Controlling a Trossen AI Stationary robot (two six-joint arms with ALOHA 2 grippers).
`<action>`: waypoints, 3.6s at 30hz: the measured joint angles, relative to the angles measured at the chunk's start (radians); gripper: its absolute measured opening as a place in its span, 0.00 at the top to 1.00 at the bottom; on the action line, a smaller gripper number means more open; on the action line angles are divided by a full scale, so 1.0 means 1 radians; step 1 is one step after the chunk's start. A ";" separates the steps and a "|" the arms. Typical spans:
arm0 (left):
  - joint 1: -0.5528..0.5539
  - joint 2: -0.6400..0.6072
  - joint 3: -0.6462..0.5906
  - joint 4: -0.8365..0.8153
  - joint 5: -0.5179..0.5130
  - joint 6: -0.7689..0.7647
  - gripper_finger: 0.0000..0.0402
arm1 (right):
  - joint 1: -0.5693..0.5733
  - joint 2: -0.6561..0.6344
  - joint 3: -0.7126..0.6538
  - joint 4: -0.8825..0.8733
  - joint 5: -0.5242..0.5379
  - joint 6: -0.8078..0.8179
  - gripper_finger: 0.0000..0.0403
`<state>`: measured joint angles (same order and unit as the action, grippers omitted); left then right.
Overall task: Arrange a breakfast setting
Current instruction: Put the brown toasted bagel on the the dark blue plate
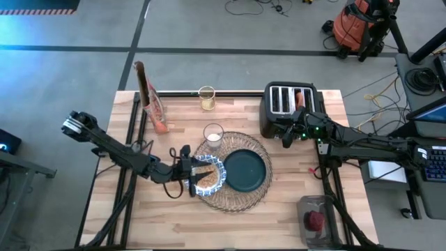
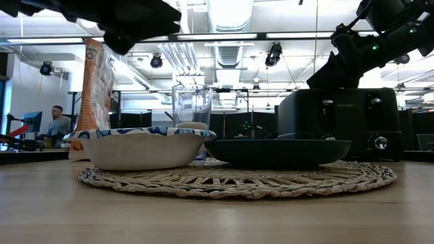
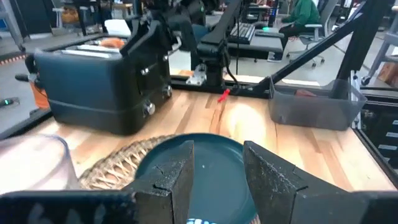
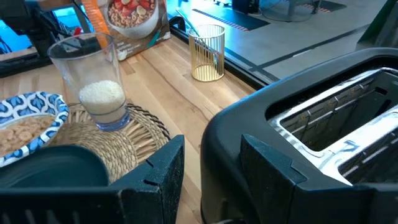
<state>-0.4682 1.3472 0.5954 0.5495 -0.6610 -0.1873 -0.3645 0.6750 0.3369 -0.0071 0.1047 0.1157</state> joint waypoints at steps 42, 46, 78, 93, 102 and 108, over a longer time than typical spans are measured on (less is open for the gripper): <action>0.002 0.189 0.244 -0.171 -0.036 0.096 0.69 | -0.003 0.049 0.543 -0.800 0.320 0.337 0.56; 0.001 0.189 0.244 -0.167 -0.036 0.096 0.69 | -0.004 0.083 0.590 -0.899 0.389 0.452 0.49; -0.021 0.177 0.245 -0.209 -0.037 0.093 0.69 | -0.377 0.405 0.650 -0.847 0.411 0.448 0.46; -0.021 0.172 0.245 -0.213 -0.038 0.088 0.69 | -0.404 0.462 0.648 -0.846 0.366 0.409 0.53; -0.021 0.167 0.245 -0.214 -0.040 0.088 0.69 | -0.403 0.459 0.647 -0.847 0.313 0.407 0.70; -0.021 0.166 0.245 -0.215 -0.040 0.088 0.69 | -0.400 0.459 0.647 -0.848 0.309 0.406 0.76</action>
<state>-0.4895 1.5135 0.8402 0.3344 -0.7006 -0.0990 -0.7643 1.1336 0.9840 -0.8555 0.4141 0.5217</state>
